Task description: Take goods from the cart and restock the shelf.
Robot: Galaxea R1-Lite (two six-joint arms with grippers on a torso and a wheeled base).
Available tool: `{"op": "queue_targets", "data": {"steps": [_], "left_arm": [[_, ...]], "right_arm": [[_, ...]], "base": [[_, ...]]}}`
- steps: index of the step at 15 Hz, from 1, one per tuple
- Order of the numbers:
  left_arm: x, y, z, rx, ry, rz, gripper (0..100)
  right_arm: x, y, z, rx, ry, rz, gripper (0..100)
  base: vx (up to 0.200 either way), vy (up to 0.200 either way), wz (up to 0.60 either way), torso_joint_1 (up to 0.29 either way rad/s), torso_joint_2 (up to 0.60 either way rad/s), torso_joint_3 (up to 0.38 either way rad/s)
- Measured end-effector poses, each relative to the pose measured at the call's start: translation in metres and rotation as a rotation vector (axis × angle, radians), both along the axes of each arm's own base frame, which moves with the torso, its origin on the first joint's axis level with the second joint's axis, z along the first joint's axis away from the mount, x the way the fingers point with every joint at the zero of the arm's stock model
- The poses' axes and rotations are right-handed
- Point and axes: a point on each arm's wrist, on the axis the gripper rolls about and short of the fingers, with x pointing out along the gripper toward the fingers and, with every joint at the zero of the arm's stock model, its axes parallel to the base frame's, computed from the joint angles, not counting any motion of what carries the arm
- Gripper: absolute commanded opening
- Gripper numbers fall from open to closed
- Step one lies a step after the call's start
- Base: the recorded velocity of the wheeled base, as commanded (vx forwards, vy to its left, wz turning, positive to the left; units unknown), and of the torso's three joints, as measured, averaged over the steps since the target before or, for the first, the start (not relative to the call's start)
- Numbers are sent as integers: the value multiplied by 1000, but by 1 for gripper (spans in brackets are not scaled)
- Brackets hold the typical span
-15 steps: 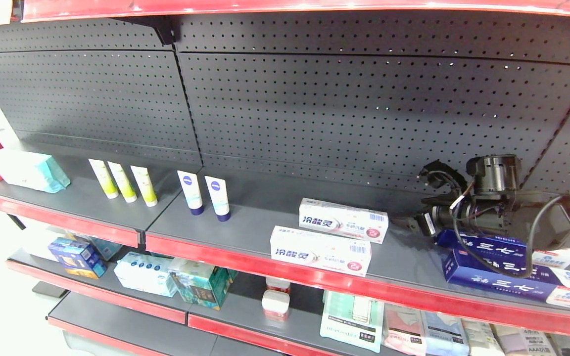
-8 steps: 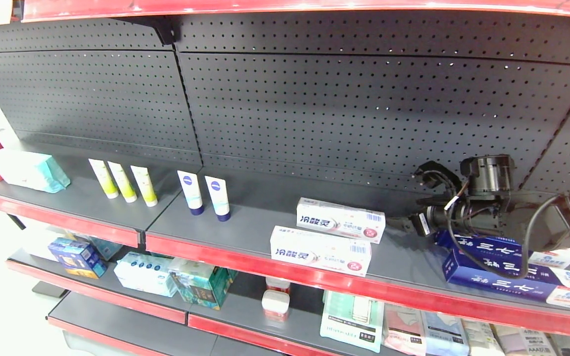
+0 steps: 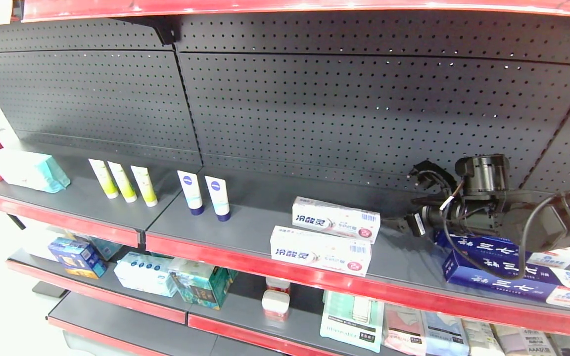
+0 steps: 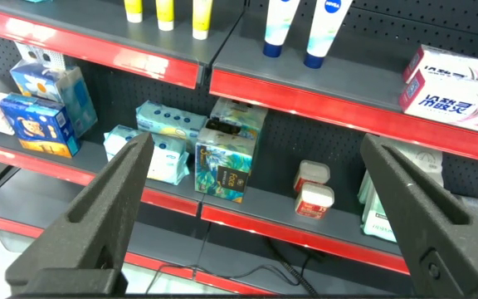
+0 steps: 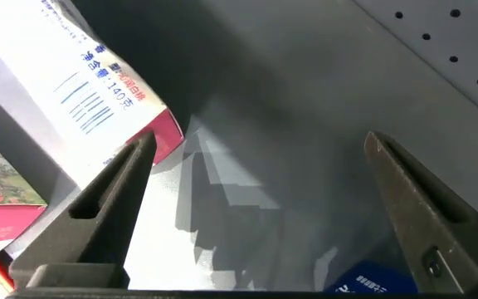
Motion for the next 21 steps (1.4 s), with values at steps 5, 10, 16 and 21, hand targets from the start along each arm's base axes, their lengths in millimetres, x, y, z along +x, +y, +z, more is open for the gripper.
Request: {"op": "queue_targets", "data": {"steps": [5,10,16,21], "left_arm": [[0,0,0,0,0,0,100],[0,0,0,0,0,0,100],[0,0,0,0,0,-1,100],[0,0,0,0,0,0,100]], "right_arm": [[-10,-8,17,6,-47,-19,100],[-46,-30,37,35,-77,-94,100],[-145,-40,78,122,-219,-203,100],[-254,-43,79,164,-368,-222,100]], "base": [[0,0,0,0,0,0],[0,0,0,0,0,0],[0,0,0,0,0,0],[0,0,0,0,0,0]]}}
